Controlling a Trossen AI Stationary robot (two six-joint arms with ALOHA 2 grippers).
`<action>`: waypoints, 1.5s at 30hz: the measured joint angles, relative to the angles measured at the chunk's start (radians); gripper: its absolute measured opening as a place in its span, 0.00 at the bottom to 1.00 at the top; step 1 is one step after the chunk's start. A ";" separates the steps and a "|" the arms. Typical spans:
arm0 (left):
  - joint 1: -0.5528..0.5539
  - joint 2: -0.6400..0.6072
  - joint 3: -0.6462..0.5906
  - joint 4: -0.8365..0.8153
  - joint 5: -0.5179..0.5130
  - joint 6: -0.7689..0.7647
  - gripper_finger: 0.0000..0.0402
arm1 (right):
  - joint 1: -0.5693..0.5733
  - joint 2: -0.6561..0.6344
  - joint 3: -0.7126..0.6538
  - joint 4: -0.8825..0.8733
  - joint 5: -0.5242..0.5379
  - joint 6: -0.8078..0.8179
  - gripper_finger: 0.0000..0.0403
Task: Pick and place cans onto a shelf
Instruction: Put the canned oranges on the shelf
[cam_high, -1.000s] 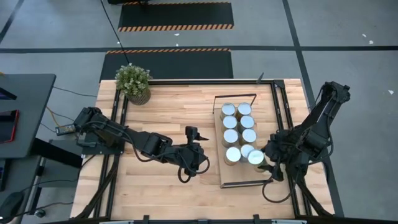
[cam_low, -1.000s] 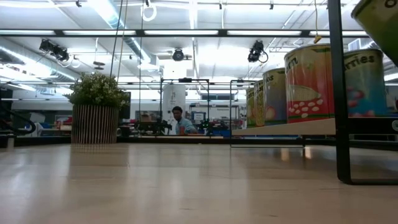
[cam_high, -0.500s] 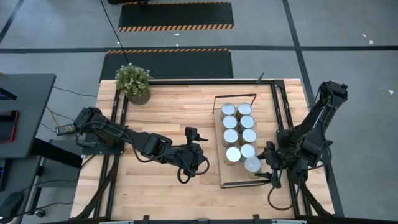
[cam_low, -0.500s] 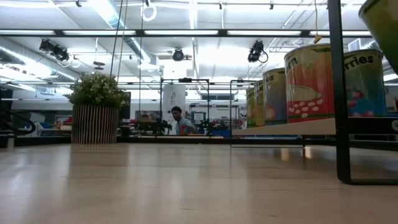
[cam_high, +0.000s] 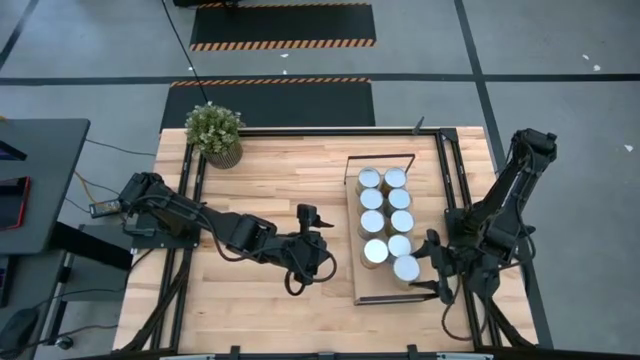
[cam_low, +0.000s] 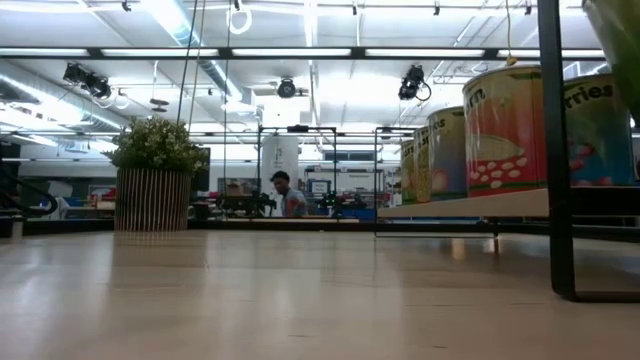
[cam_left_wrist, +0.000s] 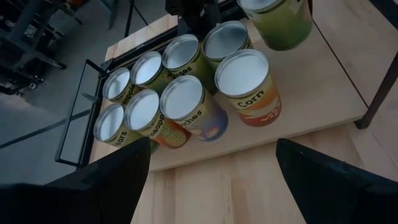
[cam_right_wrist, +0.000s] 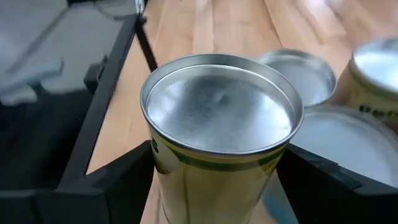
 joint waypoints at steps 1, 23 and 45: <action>0.002 0.000 0.000 0.002 0.000 0.001 0.88 | 0.000 -0.008 0.014 -0.018 0.000 -0.033 0.79; 0.005 0.000 0.000 -0.004 0.000 0.002 0.88 | 0.126 -0.203 0.058 -0.401 -0.052 0.177 0.79; 0.006 0.000 0.000 -0.004 0.000 0.002 0.88 | 0.113 -0.202 -0.258 0.140 0.007 0.003 0.79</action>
